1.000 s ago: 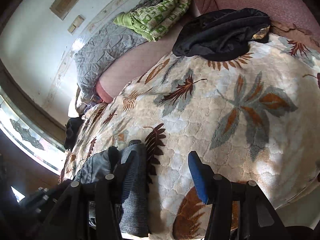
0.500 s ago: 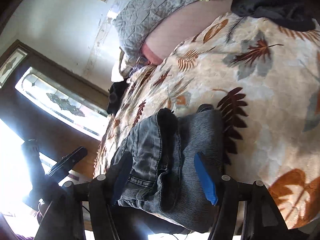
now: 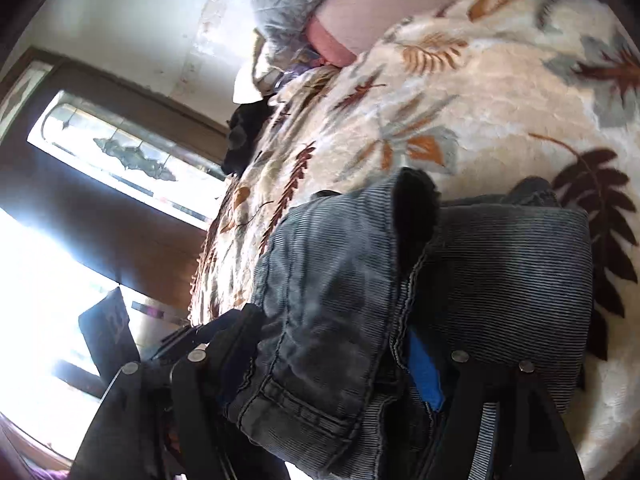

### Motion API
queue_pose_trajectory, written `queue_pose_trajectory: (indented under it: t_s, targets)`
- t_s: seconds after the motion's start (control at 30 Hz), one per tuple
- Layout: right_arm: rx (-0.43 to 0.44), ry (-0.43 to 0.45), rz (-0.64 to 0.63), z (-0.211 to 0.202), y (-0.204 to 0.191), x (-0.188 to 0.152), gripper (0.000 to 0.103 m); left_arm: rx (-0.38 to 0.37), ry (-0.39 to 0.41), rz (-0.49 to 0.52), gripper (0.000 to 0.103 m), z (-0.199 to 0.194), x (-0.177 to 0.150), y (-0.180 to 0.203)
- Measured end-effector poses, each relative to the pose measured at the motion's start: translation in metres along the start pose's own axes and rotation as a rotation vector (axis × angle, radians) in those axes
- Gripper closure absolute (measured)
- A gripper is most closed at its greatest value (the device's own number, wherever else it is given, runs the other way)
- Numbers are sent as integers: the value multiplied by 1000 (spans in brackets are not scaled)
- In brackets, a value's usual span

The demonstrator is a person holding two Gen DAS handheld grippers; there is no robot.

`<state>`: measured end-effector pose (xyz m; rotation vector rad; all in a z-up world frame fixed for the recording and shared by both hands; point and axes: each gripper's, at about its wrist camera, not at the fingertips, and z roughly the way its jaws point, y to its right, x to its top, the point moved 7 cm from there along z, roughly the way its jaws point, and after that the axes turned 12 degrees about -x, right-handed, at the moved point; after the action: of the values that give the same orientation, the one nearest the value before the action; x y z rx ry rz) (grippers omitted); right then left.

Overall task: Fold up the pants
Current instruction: 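Lift and fold the jeans over onto themselves with both grippers, then release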

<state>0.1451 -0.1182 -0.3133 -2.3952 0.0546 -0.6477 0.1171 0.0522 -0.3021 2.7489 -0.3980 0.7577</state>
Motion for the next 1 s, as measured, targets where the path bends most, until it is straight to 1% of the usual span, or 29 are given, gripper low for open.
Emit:
queue_pose_trajectory:
  t_s: [0.03,0.07,0.1,0.13,0.23,0.3,0.37,0.43,0.47,0.5,0.57,0.6,0.63,0.67,0.7,0.77,0.83,0.9,1.0]
  targets:
    - [-20,16,-51,-1,-7,-3,80,-17,0,-7,58,0,0,-1]
    - [-32,13,-69,-1,-10,-5,90,-57,-6,-22,58,1,-1,1]
    - [-31,29,-61,-5,-10,-6,90,-97,-15,-40,58,3,-2,3]
    - [-33,57,-63,-12,-11,-6,92,-87,-6,-37,58,2,-1,6]
    - [-48,121,-103,-35,-16,-6,92,-53,0,37,58,3,0,21]
    - [-69,143,-114,-46,-15,-8,93,-65,4,46,58,2,2,32]
    - [-76,159,-89,-58,-7,-9,93,-76,13,56,58,1,7,45]
    - [-108,192,-45,-69,9,-7,93,-94,21,68,58,4,12,62]
    - [-125,205,-14,-74,19,-5,93,-99,21,90,58,7,12,73]
    - [-135,205,18,-78,31,-3,93,-87,18,119,57,12,13,84]
    - [-182,168,77,-75,56,-3,93,-41,16,156,56,25,13,98]
    - [-206,127,102,-66,68,-5,92,-23,17,165,53,31,13,101]
    - [-215,84,128,-56,78,-8,87,-5,21,170,50,36,13,102]
    - [-224,42,153,-47,84,-12,82,10,22,168,49,40,12,101]
    - [-229,16,173,-41,90,-13,75,16,22,163,48,40,12,100]
    - [-215,23,193,-45,91,-10,70,18,28,160,47,33,13,100]
    - [-223,65,184,-57,89,-7,57,32,28,142,41,24,15,96]
    - [-242,154,182,-76,87,0,55,45,50,120,40,13,16,92]
    - [-250,286,124,-98,69,9,55,87,93,108,40,-4,19,86]
